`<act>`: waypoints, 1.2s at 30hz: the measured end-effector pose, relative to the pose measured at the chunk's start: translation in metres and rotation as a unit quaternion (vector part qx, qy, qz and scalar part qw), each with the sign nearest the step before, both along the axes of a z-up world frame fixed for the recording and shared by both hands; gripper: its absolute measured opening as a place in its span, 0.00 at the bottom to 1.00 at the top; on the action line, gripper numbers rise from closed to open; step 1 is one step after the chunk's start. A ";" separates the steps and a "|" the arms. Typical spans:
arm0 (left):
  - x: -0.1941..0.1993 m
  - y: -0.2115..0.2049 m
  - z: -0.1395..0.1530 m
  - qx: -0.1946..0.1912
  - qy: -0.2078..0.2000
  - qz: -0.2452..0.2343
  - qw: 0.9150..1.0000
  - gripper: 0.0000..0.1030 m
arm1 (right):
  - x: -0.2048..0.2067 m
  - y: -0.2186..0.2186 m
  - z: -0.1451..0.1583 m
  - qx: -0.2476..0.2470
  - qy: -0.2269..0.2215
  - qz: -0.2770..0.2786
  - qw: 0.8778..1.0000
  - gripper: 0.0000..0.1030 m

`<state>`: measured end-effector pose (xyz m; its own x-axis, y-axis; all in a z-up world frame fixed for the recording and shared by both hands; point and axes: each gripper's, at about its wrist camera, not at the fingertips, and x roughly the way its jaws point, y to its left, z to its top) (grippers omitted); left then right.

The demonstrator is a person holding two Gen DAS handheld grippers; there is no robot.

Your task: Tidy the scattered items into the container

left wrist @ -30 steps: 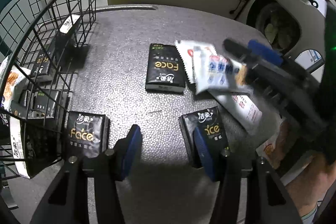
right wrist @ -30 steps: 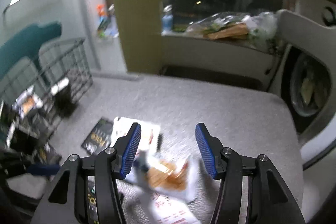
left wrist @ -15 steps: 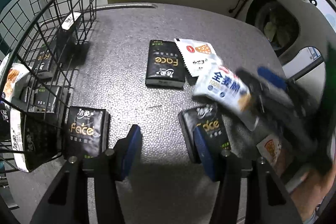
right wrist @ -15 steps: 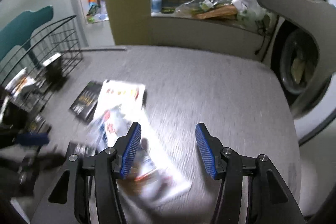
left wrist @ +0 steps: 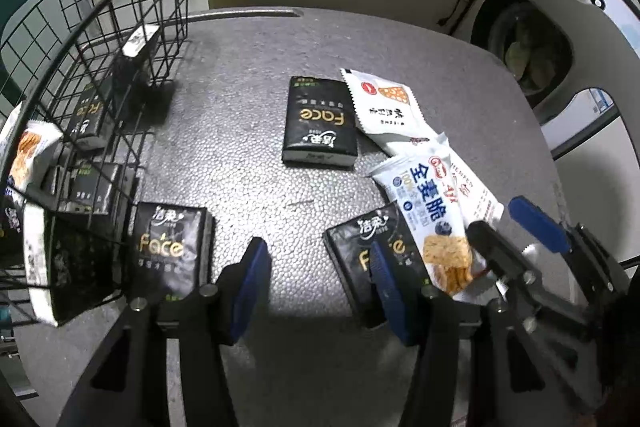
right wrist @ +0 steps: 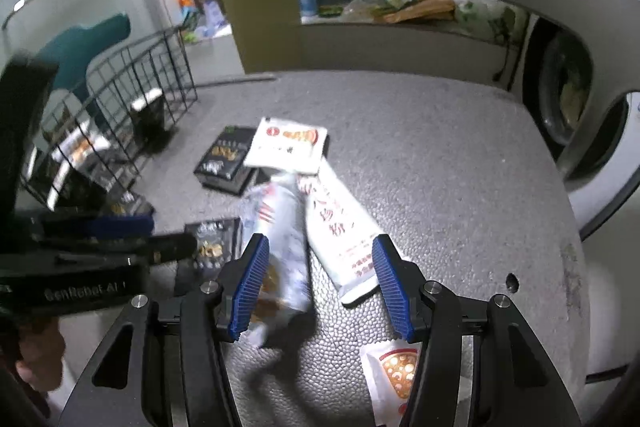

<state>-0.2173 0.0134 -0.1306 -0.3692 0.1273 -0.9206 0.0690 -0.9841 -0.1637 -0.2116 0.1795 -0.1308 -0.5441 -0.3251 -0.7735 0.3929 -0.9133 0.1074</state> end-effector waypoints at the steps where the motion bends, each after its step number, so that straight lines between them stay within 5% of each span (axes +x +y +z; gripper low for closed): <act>1: 0.002 -0.001 0.001 0.001 0.000 0.000 1.000 0.58 | 0.000 -0.003 0.001 0.002 0.000 0.004 1.000 0.52; 14: 0.018 -0.018 0.012 0.003 0.012 0.007 1.000 0.58 | 0.009 -0.046 -0.020 0.062 -0.006 0.066 0.996 0.52; 36: 0.019 -0.027 0.009 0.012 0.005 0.013 1.000 0.58 | 0.006 -0.060 -0.032 0.085 -0.005 0.072 0.994 0.52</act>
<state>-0.1980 -0.0140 -0.1212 -0.3822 0.1390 -0.9135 0.0926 -0.9779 -0.1875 -0.2053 0.1194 -0.1629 -0.4936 -0.2623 -0.8292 0.5197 -0.8534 -0.0394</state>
